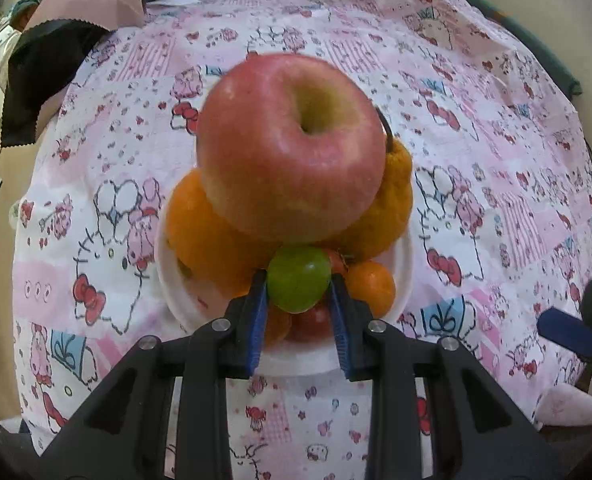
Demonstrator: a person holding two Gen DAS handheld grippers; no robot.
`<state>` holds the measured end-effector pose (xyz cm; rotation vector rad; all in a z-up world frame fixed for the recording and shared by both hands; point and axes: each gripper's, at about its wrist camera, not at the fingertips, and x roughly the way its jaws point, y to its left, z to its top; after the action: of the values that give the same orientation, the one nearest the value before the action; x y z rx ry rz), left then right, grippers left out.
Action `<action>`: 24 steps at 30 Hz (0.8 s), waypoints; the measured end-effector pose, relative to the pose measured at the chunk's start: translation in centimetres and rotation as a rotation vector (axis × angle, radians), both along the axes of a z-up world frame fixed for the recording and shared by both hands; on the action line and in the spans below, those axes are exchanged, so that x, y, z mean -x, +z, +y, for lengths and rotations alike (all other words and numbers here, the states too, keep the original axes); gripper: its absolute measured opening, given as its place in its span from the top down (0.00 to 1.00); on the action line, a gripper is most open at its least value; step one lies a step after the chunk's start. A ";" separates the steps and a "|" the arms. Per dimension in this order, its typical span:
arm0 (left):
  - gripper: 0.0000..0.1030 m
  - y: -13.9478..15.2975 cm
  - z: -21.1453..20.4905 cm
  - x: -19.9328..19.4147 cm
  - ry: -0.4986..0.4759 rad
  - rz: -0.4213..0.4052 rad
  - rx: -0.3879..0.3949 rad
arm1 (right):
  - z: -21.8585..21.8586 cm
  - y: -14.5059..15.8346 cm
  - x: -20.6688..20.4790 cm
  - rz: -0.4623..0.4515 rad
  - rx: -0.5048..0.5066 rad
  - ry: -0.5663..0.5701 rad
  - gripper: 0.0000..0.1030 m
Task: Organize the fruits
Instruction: 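Lower the green tomato onto the plate and open the left tool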
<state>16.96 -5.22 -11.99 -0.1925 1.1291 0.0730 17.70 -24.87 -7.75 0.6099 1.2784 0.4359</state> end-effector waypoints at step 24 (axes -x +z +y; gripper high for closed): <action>0.39 0.9 0.8 2.4 -0.030 -0.003 -0.063 | -0.3 0.2 -0.1 0.002 -0.015 -0.004 0.19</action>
<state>14.61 -4.37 -11.13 -0.1195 1.1251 0.0816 17.85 -25.16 -7.52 0.6261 1.2766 0.4419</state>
